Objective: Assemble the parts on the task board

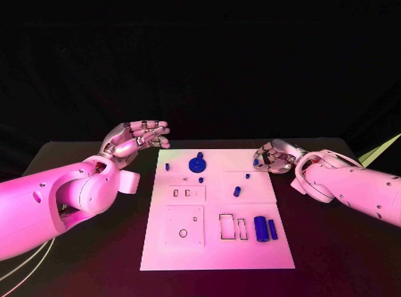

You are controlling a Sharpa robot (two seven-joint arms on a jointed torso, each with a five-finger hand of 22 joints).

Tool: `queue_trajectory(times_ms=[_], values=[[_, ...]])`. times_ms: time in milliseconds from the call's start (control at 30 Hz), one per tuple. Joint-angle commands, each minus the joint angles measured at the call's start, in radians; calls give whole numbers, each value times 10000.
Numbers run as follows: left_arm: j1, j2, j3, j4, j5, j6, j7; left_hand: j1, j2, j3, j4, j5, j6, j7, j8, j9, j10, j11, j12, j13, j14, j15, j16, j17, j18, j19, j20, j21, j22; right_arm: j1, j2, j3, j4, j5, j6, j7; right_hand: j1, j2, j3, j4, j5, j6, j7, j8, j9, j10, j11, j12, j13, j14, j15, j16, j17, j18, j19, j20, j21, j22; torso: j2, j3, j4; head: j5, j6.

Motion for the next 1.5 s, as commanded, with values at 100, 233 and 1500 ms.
queue_trajectory(times_ms=[100, 233, 1500], values=[[7, 9, 7, 9, -7, 17, -2, -257, -112, 64, -34, 94, -153, 88, 87, 169, 31, 47, -44, 163, -116, -16, -118, -92, 201, -57, 19, -185, -144, -7, 20, 1, -20, -13, -7, -32, -45, 399, 101, 181, 33, 258, 4, 214, 142, 174, -107, 192, 665, 827, -152, 93, 1943, -61, 330, -85, 221, 1702, -3, 3, -8, 5, 0], [7, 6, 7, 11, -7, 18, -10, -253, -96, 74, -38, 93, -149, 99, 90, 173, 32, 53, -43, 163, -93, -14, -138, -102, 205, -38, 22, -205, -164, -8, 26, 1, -23, -13, 16, -43, -33, 416, 126, 173, 14, 295, -8, 243, 151, 182, -119, 197, 671, 828, -162, 95, 1948, -65, 339, -94, 235, 1714, 2, 4, -6, 6, -7], [9, -29, 5, -73, -7, -29, -32, -245, -84, 83, -48, 94, -152, 109, 89, 176, 27, 58, -44, 161, -61, -16, -154, -109, 210, -7, 21, -218, -182, 501, -514, 22, 1933, -572, -1452, -1485, -37, 928, 734, -12, -712, 762, -362, 1162, 559, 504, -435, 410, 955, 851, -441, 116, 2012, -139, 515, -359, 499, 1945, -80, -24, -54, -21, 9]])
